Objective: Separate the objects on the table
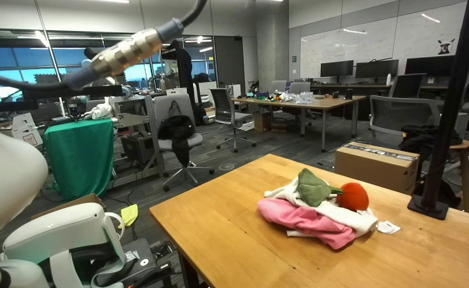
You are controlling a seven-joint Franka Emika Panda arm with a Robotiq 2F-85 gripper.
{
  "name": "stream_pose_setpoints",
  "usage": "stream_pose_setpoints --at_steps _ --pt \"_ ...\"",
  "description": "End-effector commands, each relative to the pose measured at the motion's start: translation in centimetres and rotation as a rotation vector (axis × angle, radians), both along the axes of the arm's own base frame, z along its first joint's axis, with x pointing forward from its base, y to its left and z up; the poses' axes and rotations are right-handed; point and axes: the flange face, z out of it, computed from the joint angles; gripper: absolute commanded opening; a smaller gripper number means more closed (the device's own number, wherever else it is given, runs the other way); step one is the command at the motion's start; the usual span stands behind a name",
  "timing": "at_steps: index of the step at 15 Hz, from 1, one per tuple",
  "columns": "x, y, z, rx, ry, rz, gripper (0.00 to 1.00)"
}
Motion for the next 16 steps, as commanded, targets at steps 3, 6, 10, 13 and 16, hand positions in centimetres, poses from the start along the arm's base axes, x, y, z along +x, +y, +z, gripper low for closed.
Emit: stream_pose_setpoints --at_steps 3,6,10,13,16 --pt "1.1 0.3 -1.4 -0.04 -0.146 -0.075 0.02" --pt "2.7 0.1 -3.1 -0.085 -0.262 -0.16 0.02" --pt "3.8 -0.7 -4.9 -0.191 -0.326 -0.271 0.02" --pt "3.9 -1.1 -6.1 -0.262 -0.306 -0.331 0.31" --pt "4.0 -0.7 -6.8 -0.293 -0.272 -0.331 0.45"
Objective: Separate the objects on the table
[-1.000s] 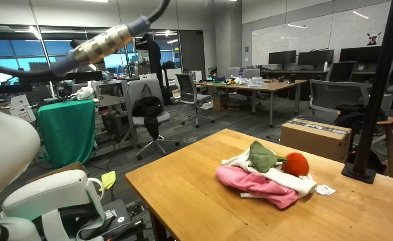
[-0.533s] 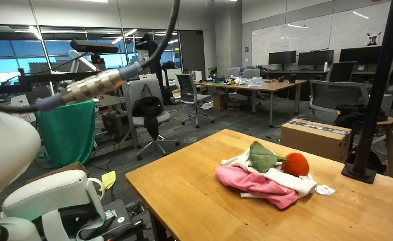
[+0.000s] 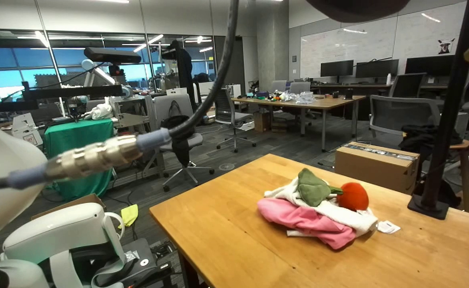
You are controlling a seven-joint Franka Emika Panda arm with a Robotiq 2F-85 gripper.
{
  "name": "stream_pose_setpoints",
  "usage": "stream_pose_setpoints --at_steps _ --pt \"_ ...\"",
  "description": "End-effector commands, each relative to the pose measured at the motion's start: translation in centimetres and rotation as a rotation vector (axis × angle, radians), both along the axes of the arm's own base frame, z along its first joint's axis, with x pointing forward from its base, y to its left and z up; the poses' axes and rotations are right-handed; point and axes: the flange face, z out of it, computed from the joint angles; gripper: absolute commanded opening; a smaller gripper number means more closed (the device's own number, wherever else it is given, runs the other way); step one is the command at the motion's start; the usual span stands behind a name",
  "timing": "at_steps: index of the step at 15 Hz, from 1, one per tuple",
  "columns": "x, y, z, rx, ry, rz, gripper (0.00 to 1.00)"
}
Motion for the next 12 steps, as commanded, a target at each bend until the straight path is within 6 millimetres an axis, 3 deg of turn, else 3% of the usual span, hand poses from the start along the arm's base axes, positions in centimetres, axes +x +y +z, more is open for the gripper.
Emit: stream_pose_setpoints --at_steps 1,5,7,12 --pt "0.2 0.4 0.3 -0.043 0.014 -0.019 0.54" --pt "0.6 2.1 0.1 0.003 0.045 0.029 0.83" --pt "1.0 4.6 -0.2 0.085 0.062 0.127 0.99" --pt "2.9 13.8 -1.3 0.251 0.135 0.363 1.0"
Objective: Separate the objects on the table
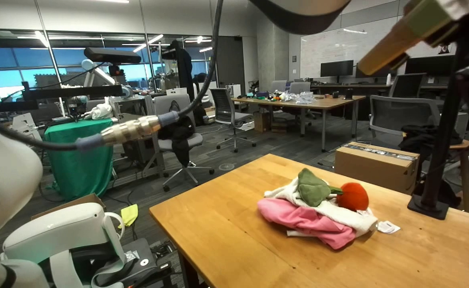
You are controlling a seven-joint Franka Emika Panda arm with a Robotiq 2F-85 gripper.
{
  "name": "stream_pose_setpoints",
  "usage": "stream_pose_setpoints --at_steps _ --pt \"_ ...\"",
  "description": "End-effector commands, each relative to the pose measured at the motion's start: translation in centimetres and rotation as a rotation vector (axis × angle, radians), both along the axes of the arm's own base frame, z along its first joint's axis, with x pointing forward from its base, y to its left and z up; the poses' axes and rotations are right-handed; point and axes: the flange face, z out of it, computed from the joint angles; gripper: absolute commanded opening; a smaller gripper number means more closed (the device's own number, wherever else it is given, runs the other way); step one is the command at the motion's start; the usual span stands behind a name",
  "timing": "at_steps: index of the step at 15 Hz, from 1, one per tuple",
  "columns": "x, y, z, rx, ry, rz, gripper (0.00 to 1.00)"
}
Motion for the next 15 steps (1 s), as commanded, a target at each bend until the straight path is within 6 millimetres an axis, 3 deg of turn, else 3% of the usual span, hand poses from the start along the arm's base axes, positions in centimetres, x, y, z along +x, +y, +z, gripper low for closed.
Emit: stream_pose_setpoints --at_steps 1,8,12,15 --pt "0.3 6.6 0.1 0.101 0.053 0.172 1.0" --pt "4.4 19.8 -3.5 0.272 0.214 0.506 1.0" --pt "6.1 25.9 -5.0 0.324 0.369 0.675 1.0" --pt "7.6 29.3 -6.1 0.311 0.495 0.794 1.0"
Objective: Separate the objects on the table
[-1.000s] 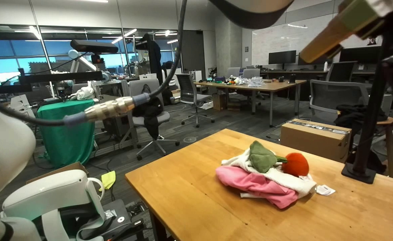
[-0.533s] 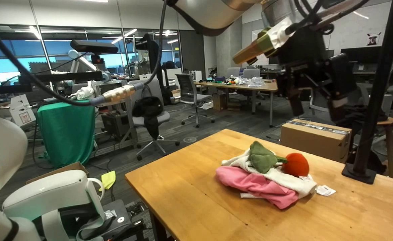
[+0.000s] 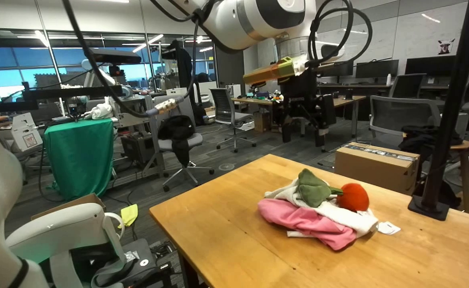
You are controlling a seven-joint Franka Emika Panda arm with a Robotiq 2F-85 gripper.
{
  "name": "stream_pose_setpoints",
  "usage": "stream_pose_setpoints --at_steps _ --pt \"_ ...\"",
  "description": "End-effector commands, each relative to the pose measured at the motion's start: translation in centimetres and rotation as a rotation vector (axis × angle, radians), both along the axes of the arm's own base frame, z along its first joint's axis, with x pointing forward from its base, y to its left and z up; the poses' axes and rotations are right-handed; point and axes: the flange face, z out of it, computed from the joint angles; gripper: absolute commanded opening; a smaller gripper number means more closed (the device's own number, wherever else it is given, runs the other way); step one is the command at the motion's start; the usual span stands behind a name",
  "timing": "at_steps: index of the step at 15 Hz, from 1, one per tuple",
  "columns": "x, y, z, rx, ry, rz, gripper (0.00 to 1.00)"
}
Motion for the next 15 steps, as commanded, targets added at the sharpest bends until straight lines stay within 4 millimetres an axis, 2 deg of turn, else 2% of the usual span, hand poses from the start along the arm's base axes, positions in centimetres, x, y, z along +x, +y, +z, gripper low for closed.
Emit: stream_pose_setpoints --at_steps 1,4,7,11,15 --pt "2.9 3.3 -0.5 -0.012 0.099 0.16 1.0" --pt "4.9 5.3 -2.0 -0.04 0.119 0.248 1.0" --pt "7.1 6.2 -4.1 -0.03 0.099 0.28 1.0" --pt "10.3 5.4 -6.3 -0.018 0.008 0.162 1.0" --pt "12.6 3.2 -8.0 0.0 -0.05 -0.034 1.0"
